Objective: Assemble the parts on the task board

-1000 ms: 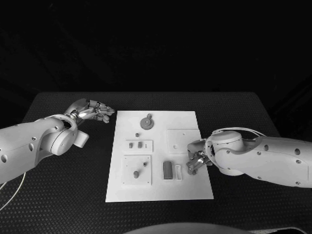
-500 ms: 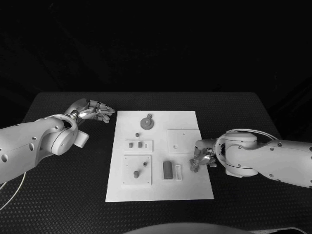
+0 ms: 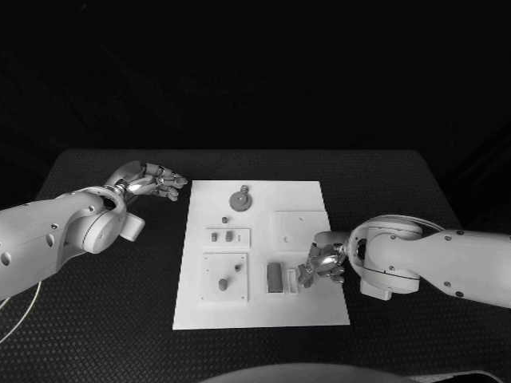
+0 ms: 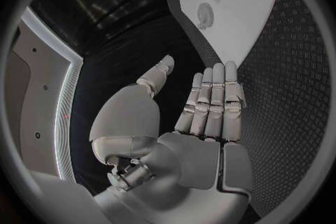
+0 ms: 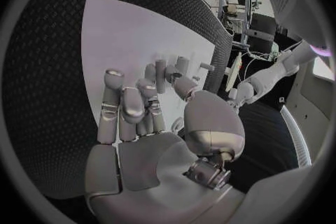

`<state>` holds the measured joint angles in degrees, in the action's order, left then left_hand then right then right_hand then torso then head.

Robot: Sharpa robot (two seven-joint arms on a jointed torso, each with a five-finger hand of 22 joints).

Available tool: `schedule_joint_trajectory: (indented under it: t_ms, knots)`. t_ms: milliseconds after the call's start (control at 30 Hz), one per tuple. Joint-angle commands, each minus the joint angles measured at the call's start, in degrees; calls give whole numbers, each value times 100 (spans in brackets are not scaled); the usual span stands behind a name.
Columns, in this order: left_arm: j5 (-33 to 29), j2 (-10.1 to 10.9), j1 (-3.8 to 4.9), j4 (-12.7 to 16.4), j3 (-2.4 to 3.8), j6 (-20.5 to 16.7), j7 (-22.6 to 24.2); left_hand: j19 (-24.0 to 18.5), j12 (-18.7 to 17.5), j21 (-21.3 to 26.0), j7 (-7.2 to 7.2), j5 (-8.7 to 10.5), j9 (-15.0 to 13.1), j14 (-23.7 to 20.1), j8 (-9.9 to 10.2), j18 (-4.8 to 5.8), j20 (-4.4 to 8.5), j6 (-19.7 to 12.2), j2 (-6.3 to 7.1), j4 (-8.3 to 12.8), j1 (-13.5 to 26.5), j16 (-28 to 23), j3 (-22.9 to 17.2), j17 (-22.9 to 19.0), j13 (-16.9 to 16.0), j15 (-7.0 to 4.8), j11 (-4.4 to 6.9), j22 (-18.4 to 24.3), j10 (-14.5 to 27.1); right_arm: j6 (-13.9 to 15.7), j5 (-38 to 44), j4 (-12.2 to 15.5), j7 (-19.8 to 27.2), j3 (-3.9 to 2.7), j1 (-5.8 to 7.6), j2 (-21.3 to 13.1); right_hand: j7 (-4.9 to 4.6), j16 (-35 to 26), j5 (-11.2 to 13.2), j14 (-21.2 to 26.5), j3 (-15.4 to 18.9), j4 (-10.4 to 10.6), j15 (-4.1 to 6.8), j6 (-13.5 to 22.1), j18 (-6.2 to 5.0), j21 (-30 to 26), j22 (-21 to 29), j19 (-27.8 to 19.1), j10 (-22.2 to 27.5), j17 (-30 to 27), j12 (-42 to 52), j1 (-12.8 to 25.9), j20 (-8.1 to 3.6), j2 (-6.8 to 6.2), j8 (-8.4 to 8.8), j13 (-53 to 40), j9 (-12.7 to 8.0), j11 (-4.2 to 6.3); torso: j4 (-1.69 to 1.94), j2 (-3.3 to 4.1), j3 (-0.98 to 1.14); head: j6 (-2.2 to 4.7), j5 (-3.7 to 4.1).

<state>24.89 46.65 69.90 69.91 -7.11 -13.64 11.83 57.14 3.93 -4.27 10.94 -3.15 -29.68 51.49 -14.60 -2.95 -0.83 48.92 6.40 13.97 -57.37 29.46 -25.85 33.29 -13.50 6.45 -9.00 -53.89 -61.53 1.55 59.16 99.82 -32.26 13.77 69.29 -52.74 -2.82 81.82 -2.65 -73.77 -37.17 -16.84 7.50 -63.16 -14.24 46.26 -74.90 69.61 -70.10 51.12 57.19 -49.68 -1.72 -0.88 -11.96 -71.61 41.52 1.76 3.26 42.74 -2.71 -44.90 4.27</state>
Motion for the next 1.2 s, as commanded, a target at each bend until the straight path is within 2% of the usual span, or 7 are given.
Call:
schedule_joint_trajectory:
  t_ms: [33,567,1200]
  knots:
    - [-2,-2,5,16,2,20,29,-26,6,16,-28,28,8,31,-24,-119,5,-22,42,12,25,-24,13,10,9,1,8,8,-5,1,-276,5,6,3,-4,36,-161,20,-22,-16,-15,5,31,127,-76,29,-121,7,-59,1,17,-326,-8,272,-12,7,-2,14,-3,4,1,-6,6]
    - [-1,-5,5,20,2,27,30,-26,6,15,-27,28,9,32,-25,-119,5,-23,42,11,29,-29,15,17,10,1,7,7,-5,-49,-275,-230,54,4,-93,314,-161,20,-22,-15,-8,8,32,130,-76,27,-118,6,-61,0,15,-312,-6,276,-9,9,-6,14,2,3,4,-28,-5]
    - [-1,3,5,23,2,28,27,-26,5,15,-27,28,10,33,-26,-119,5,-25,43,9,32,-35,15,25,11,1,7,7,-5,-130,-288,-360,32,5,-132,379,-165,16,-22,-12,19,13,31,138,-76,22,-111,2,-58,-4,7,-268,0,244,-1,14,-17,10,-1,1,3,-34,-15]
